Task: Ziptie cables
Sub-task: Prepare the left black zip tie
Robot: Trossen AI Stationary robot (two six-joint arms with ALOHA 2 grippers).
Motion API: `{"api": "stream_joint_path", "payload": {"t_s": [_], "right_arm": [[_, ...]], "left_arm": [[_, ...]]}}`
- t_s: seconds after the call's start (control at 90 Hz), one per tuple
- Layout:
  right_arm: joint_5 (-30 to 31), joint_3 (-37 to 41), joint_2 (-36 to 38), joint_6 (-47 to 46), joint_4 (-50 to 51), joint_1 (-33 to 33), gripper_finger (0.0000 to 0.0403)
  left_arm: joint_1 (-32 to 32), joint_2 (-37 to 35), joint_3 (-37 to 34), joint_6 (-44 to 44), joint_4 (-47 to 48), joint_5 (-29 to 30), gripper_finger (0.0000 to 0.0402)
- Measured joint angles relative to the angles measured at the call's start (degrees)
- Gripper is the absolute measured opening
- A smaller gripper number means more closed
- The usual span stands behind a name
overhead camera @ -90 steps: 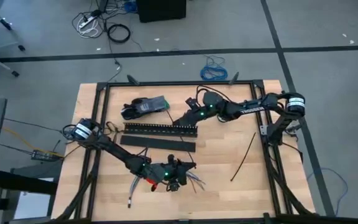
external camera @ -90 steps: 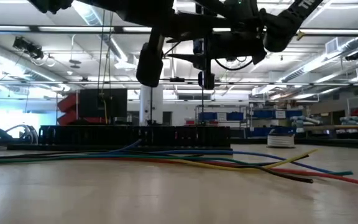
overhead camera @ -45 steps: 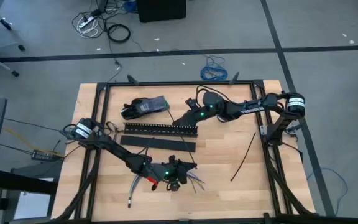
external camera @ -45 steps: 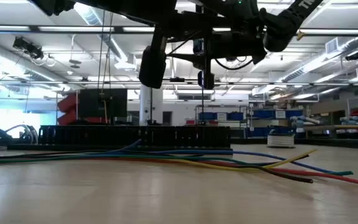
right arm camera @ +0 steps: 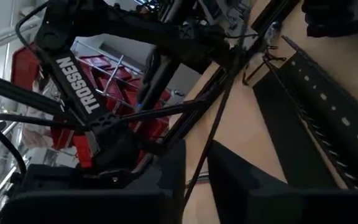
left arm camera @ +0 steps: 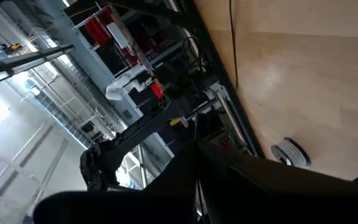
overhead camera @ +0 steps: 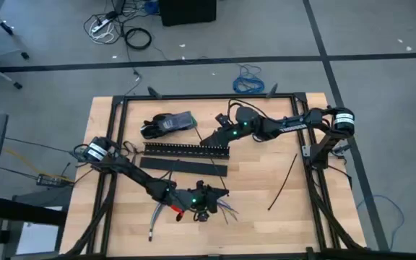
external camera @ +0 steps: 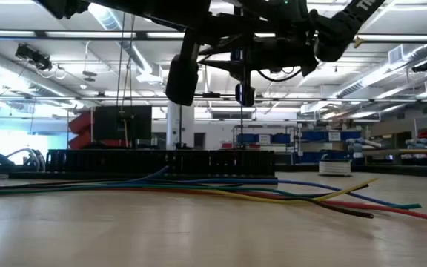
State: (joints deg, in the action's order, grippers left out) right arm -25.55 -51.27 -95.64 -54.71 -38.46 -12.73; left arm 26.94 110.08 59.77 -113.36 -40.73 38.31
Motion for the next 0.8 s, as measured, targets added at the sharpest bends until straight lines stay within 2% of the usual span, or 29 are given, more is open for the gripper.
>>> {"api": "stream_joint_path", "payload": {"t_s": [0.1,0.2,0.289,0.422,0.611,0.8], "right_arm": [[0.51,0.0,0.0,1.89,0.0,0.0,0.0007],[0.93,0.0,0.0,4.67,0.0,0.02,0.0004],[1.09,0.0,0.0,8.57,0.04,0.4,0.0002],[1.21,0.0,0.0,15.55,0.13,1.13,0.0001],[2.0,0.0,0.02,25.08,0.89,2.16,0.0001],[2.78,0.0,0.04,31.34,1.35,3.01,0.0]], "left_arm": [[0.0,0.0,0.0,0.04,0.0,0.01,0.0],[-0.02,0.0,0.0,1.95,-0.02,0.01,0.0],[-0.02,0.0,0.0,7.36,-0.7,0.01,0.0],[0.18,-0.04,0.0,20.04,-4.88,0.17,0.0],[1.48,-0.07,0.0,31.16,-11.72,4.94,0.0],[3.91,-0.1,0.0,38.55,-15.8,14.72,0.0]]}}
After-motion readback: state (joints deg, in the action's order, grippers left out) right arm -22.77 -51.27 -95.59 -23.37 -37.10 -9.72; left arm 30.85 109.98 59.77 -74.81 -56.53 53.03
